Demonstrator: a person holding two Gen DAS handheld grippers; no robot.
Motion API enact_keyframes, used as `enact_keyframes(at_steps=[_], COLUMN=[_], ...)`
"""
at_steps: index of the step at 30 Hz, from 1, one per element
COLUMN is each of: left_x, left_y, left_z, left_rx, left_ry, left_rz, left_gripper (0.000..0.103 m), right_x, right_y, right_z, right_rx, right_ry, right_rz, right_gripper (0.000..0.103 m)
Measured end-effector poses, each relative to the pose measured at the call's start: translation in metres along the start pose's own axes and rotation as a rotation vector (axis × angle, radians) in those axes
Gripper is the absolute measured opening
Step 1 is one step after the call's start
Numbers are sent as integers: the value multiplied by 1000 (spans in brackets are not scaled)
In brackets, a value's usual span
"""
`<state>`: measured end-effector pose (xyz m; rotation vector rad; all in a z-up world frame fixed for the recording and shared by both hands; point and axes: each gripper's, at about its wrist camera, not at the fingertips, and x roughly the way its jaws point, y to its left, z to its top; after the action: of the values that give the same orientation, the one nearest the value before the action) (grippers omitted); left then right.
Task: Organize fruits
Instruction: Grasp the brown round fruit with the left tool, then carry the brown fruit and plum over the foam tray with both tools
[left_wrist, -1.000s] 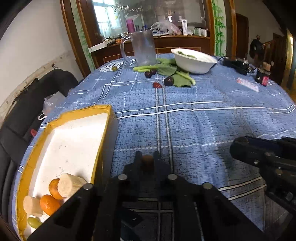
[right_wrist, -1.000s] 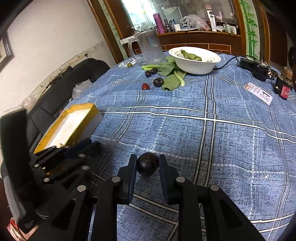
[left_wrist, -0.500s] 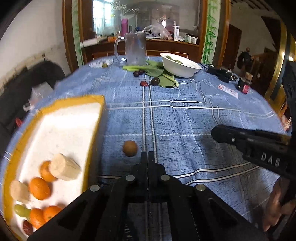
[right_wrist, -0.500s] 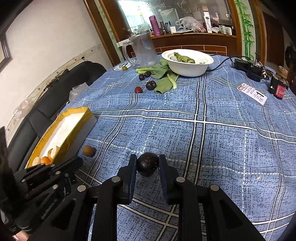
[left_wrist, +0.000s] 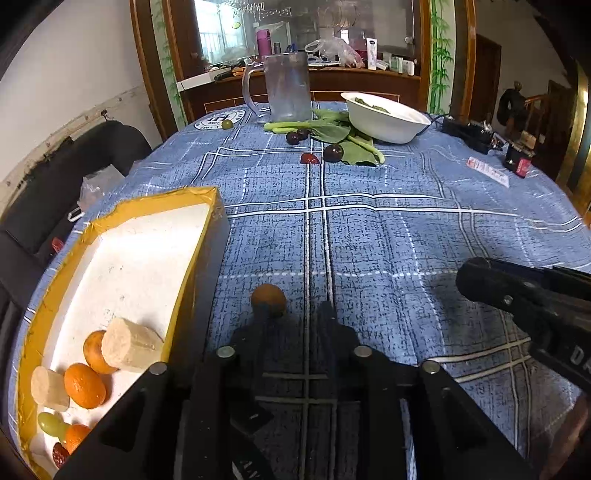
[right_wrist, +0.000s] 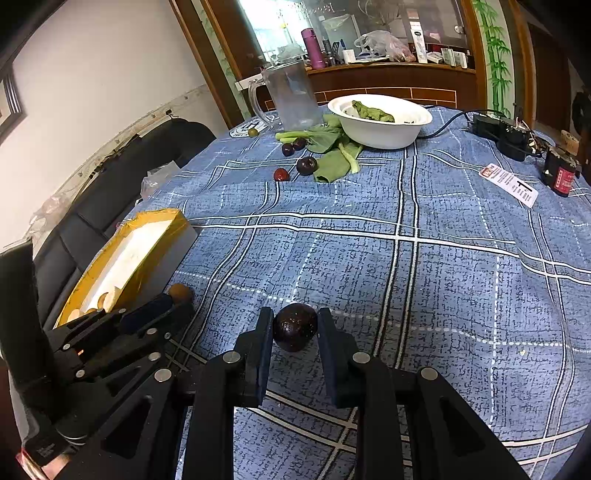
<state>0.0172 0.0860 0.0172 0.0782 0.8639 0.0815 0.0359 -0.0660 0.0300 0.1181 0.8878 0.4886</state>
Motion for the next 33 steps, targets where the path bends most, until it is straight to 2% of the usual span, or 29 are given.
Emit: enact_keyframes(at_steps=[4,5,6,7,11,16,17,18,21,26,28,29,32,33], left_x=[13,15,16,17,11,8,7,7,7,14,12,10,7,7], left_y=[-3,-2,-1,1,9,14,13,13,8,-7,-5,-4,-1,-1], left_z=[5,7,7,7,6,5,6,7,10,15,16,16,15,14], left_rx=[13,8,2,-7,-52,-87,-88,-90,-91,-30,-33,-29,-30,-27], left_ry=[31,38,36,38,17,39,37,33,19,-8,-24,-37,-39,-37], left_rz=[-3,-23,-36,-39,-57,-104,-112,-121,-158,-97,-85,-69,-80,-83], left_gripper=[32,27,9,0,0,0,8,24,39,42,25,10,0,0], right_x=[0,0,1,1,2,5,5,5,6,6,5,6,6,6], right_y=[1,1,1,1,0,-3,-4,-4,-5,-5,-5,-5,-4,-3], right_z=[0,0,0,0,0,0,0,0,0,0,0,0,0,0], right_rx=[0,1,2,2,1,5,8,9,8,11,9,8,6,4], right_ry=[1,2,2,3,4,11,12,11,12,12,11,11,12,13], right_rz=[3,3,3,2,-1,-1,0,1,0,3,2,3,5,5], right_gripper=[26,26,26,26,26,26,26,26,26,26,26,26,26,26])
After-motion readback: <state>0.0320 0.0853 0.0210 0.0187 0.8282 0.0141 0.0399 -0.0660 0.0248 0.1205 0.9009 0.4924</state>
